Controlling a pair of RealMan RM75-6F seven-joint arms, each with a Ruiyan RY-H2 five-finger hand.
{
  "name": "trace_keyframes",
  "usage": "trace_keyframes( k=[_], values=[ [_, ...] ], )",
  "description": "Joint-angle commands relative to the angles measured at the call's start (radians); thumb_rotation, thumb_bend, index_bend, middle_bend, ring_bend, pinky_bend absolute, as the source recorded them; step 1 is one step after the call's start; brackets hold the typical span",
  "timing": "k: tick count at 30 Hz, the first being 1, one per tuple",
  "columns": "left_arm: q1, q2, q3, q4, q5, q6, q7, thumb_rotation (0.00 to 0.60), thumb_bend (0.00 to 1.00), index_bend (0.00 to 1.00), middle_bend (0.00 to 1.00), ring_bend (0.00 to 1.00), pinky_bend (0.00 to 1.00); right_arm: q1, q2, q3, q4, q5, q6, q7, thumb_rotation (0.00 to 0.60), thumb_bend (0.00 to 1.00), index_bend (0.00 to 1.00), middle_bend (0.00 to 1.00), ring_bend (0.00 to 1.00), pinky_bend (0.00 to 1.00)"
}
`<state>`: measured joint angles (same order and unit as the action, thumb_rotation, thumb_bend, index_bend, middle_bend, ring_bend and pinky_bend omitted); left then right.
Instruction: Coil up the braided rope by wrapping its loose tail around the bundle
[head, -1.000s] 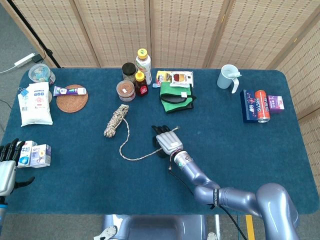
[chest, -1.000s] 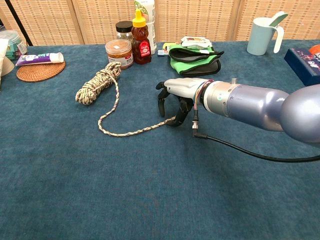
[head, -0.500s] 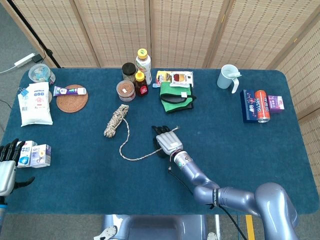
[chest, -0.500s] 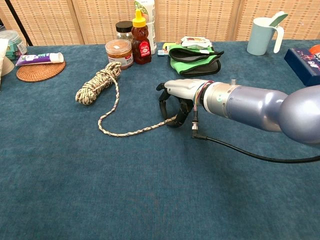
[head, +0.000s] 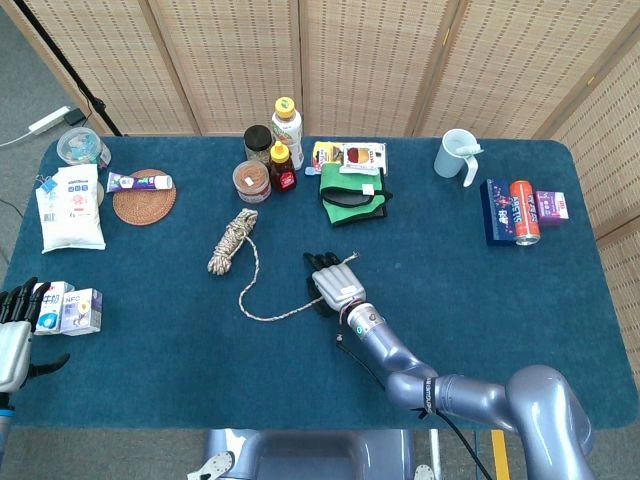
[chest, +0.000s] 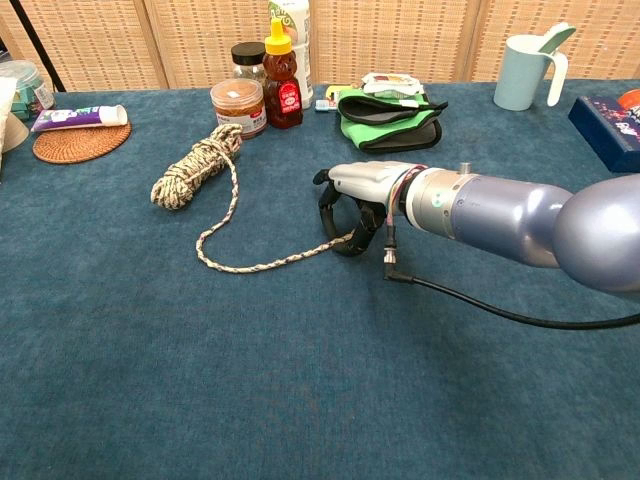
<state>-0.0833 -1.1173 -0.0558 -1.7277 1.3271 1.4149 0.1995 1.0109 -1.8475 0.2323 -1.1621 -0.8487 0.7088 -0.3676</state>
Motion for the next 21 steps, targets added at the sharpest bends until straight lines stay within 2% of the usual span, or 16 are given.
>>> trace_keyframes(
  k=[1, 12, 21],
  values=[
    [0.0, 0.001, 0.0, 0.0, 0.001, 0.0, -0.001, 0.6, 0.0, 0.0, 0.0, 0.0, 0.0, 0.001, -0.002, -0.001, 0.002, 0.001, 0.002, -0.002, 0.6, 0.39, 0.55, 0.0, 0.0, 0.0],
    [-0.002, 0.0, 0.001, 0.002, -0.001, -0.002, 0.0, 0.6, 0.0, 0.0, 0.0, 0.0, 0.0, -0.001, 0.003, -0.001, -0.014, -0.006, 0.012, 0.005, 0.6, 0.39, 0.58, 0.0, 0.0, 0.0],
    [-0.009, -0.006, 0.0, 0.003, -0.004, -0.01, 0.009, 0.6, 0.0, 0.0, 0.0, 0.0, 0.0, -0.023, 0.05, -0.003, -0.083, -0.044, 0.04, 0.026, 0.6, 0.4, 0.6, 0.0, 0.0, 0.0]
  ],
)
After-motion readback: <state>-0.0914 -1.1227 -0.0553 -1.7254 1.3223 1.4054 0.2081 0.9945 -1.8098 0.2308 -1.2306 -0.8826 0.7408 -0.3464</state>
